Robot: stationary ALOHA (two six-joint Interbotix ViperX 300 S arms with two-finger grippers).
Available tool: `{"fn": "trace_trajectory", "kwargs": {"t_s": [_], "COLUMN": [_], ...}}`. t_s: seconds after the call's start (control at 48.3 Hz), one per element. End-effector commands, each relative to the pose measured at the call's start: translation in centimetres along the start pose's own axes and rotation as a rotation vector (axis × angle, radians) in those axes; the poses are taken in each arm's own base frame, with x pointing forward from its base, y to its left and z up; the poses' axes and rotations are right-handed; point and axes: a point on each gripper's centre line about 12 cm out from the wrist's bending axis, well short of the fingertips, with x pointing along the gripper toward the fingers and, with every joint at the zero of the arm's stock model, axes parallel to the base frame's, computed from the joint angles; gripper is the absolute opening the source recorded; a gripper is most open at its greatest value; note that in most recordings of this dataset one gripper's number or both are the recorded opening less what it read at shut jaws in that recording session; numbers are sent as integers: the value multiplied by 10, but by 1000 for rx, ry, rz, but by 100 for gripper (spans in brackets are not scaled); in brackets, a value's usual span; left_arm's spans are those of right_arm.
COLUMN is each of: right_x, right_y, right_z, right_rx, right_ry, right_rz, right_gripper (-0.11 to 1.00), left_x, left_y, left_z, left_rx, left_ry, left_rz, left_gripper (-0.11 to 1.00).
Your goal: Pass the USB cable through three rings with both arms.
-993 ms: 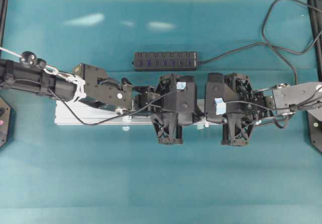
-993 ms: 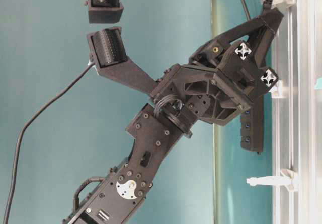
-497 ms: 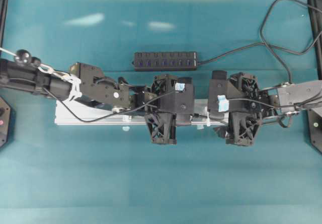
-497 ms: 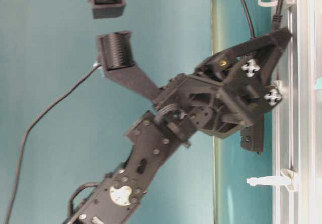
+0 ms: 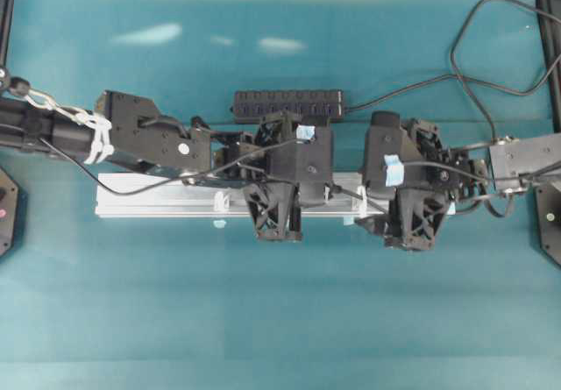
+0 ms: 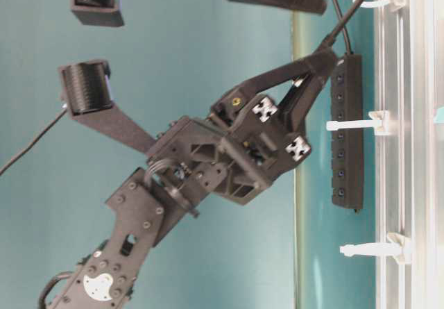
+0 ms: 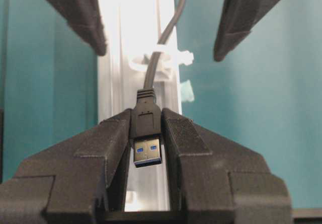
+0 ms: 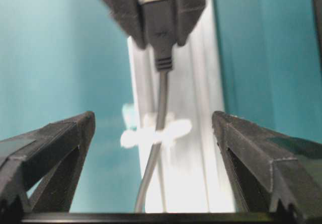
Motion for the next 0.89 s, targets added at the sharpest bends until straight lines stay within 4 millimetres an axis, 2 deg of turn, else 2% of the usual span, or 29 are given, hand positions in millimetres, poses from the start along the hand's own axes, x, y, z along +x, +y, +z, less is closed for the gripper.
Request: {"fn": "trace_trajectory", "kwargs": {"t_s": [0.0,0.166,0.455,0.869], "right_x": [-3,1,14,21], "right_y": [-4,-9,-8,-10], "right_z": [13,15,16,15], "right_rx": [23,41,46,49], "right_ry": [-60,-97,-127,-117], "right_rz": [1,1,19,15], "right_gripper": [72,69,50,43], "left_x": [-12,-16,-16,-17], "left_y": [3,4,5,4], "left_z": [15,18,18,18], "left_rx": [0,0,-1,0], "left_ry": [-44,-56,-54,-53], "left_rz": [8,11,12,10], "left_gripper": [21,21,21,21]}}
